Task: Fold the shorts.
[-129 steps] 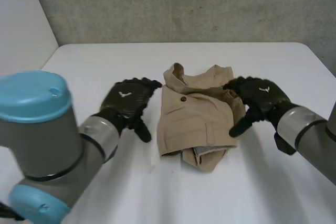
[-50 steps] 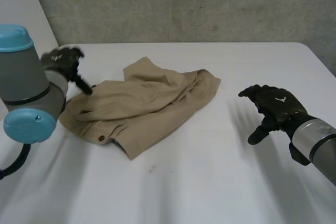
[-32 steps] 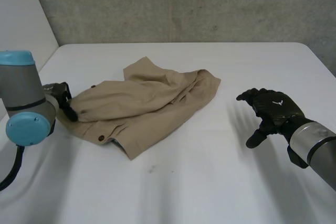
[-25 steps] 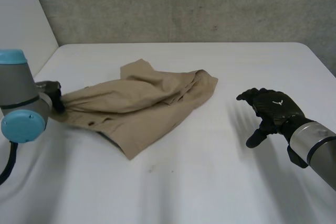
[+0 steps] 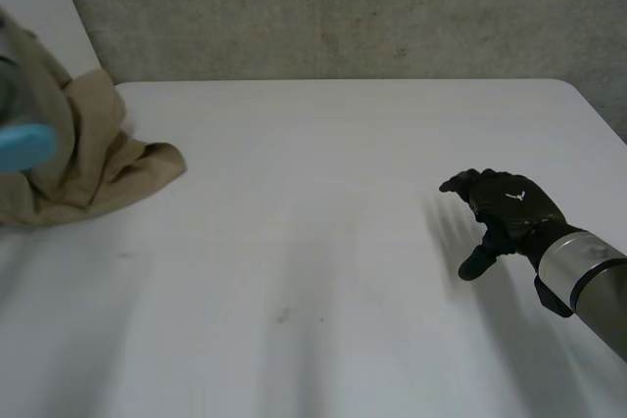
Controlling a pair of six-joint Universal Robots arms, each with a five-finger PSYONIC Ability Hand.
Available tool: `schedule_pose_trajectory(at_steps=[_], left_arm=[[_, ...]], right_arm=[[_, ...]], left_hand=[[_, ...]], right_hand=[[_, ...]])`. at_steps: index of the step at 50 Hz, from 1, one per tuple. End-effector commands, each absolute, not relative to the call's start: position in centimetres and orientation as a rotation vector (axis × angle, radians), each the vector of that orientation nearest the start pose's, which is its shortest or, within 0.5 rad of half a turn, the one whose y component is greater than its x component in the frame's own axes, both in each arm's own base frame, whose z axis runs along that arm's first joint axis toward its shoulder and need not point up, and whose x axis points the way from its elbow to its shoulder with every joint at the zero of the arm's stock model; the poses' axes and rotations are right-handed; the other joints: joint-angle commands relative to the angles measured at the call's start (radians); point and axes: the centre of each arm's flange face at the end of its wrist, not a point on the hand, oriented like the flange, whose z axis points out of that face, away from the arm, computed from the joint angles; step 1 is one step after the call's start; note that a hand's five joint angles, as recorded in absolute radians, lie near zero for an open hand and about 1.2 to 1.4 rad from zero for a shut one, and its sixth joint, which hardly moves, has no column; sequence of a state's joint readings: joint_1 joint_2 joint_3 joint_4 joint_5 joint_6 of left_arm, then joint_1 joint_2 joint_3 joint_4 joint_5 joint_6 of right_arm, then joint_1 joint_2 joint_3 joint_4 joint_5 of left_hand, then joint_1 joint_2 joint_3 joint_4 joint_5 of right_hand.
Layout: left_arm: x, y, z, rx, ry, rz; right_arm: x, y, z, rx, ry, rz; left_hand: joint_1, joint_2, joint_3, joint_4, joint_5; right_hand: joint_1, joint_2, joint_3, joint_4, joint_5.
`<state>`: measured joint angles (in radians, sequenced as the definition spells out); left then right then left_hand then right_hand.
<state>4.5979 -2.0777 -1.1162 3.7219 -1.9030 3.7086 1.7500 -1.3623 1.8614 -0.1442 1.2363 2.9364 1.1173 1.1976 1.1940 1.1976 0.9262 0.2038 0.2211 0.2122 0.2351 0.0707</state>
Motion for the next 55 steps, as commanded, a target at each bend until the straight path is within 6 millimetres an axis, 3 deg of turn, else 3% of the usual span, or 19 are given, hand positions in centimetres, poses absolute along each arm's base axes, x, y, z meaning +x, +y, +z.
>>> schedule_pose_trajectory(at_steps=[1,2,5,6,9,10,18,21,25,27,28,29,30,36,41,48,55], left_arm=[[-27.2,-37.1,29.0,0.377,1.540,-2.398],[-29.5,-35.4,28.1,0.448,1.576,-2.435],[-32.7,-32.8,26.1,0.564,1.642,-2.464],[-34.7,-31.1,24.6,0.644,1.682,-2.475],[-37.8,-27.9,22.8,0.774,1.724,-2.502],[-39.7,-25.9,21.9,0.857,1.735,-2.524],[-46.6,-18.7,18.0,1.217,1.659,-2.721],[-48.5,-16.3,16.5,1.337,1.594,-2.806],[-49.6,-14.3,16.0,1.418,1.500,-2.904],[-49.7,-14.1,16.2,1.420,1.467,-2.936],[-49.8,-14.2,16.2,1.414,1.462,-2.944],[-49.8,-14.2,16.4,1.403,1.452,-2.953],[-49.7,-14.3,16.5,1.395,1.453,-2.953],[-48.7,-15.5,16.4,1.366,1.486,-2.909],[-45.7,-18.6,19.4,1.239,1.486,-2.882],[-42.1,-20.5,22.1,1.148,1.518,-2.838],[-39.4,-22.6,22.8,1.063,1.696,-2.788]], right_arm=[[21.0,-25.6,17.5,-0.743,2.265,-1.642],[21.0,-25.6,17.5,-0.743,2.265,-1.642],[20.9,-25.6,17.5,-0.742,2.267,-1.643],[20.9,-25.7,17.5,-0.740,2.268,-1.643],[20.8,-25.9,17.6,-0.736,2.271,-1.649],[20.7,-26.0,17.6,-0.733,2.272,-1.654],[19.9,-26.8,17.9,-0.678,2.315,-1.699],[18.4,-27.9,18.1,-0.599,2.369,-1.764],[17.7,-28.6,18.4,-0.549,2.394,-1.828],[17.5,-28.8,18.4,-0.542,2.397,-1.837],[17.5,-28.8,18.3,-0.540,2.400,-1.837],[17.4,-28.9,18.4,-0.537,2.400,-1.842],[17.4,-28.9,18.4,-0.537,2.400,-1.842],[17.4,-28.9,18.5,-0.539,2.398,-1.843],[17.4,-29.0,18.5,-0.548,2.396,-1.853],[17.7,-29.2,19.3,-0.561,2.371,-1.869],[18.8,-28.1,20.3,-0.697,2.286,-1.824]], left_hand=[[0.279,0.199,0.202,0.199,0.296],[0.279,0.199,0.202,0.199,0.296],[0.279,0.199,0.202,0.199,0.296],[0.279,0.199,0.202,0.199,0.296],[0.279,0.199,0.202,0.199,0.296],[0.279,0.199,0.202,0.199,0.296],[0.279,0.199,0.202,0.199,0.296],[0.279,0.199,0.202,0.199,0.296],[0.279,0.199,0.202,0.199,0.296],[-0.053,-0.134,-0.130,-0.134,-0.037],[-0.285,-0.365,-0.362,-0.365,-0.268],[-0.761,-0.841,-0.838,-0.841,-0.744],[-0.873,-0.954,-0.950,-0.954,-0.857],[-0.877,-0.958,-0.954,-0.958,-0.861],[-0.895,-0.975,-0.972,-0.975,-0.878],[-0.904,-0.984,-0.980,-0.984,-0.887],[-0.913,-0.993,-0.989,-0.993,-0.896]], right_hand=[[-0.029,-0.047,-0.038,-0.061,-0.071],[-0.029,-0.047,-0.038,-0.061,-0.071],[-0.029,-0.047,-0.038,-0.061,-0.071],[-0.029,-0.047,-0.038,-0.061,-0.071],[-0.029,-0.047,-0.038,-0.061,-0.071],[-0.029,-0.047,-0.038,-0.061,-0.071],[-0.029,-0.047,-0.038,-0.061,-0.071],[-0.029,-0.047,-0.038,-0.061,-0.071],[-0.029,-0.047,-0.038,-0.061,-0.071],[-0.029,-0.047,-0.038,-0.061,-0.071],[-0.029,-0.047,-0.038,-0.061,-0.071],[-0.029,-0.047,-0.038,-0.061,-0.071],[-0.029,-0.047,-0.038,-0.061,-0.071],[-0.029,-0.047,-0.038,-0.061,-0.071],[-0.029,-0.047,-0.038,-0.061,-0.071],[-0.029,-0.047,-0.038,-0.061,-0.071],[-0.029,-0.047,-0.038,-0.061,-0.071]])
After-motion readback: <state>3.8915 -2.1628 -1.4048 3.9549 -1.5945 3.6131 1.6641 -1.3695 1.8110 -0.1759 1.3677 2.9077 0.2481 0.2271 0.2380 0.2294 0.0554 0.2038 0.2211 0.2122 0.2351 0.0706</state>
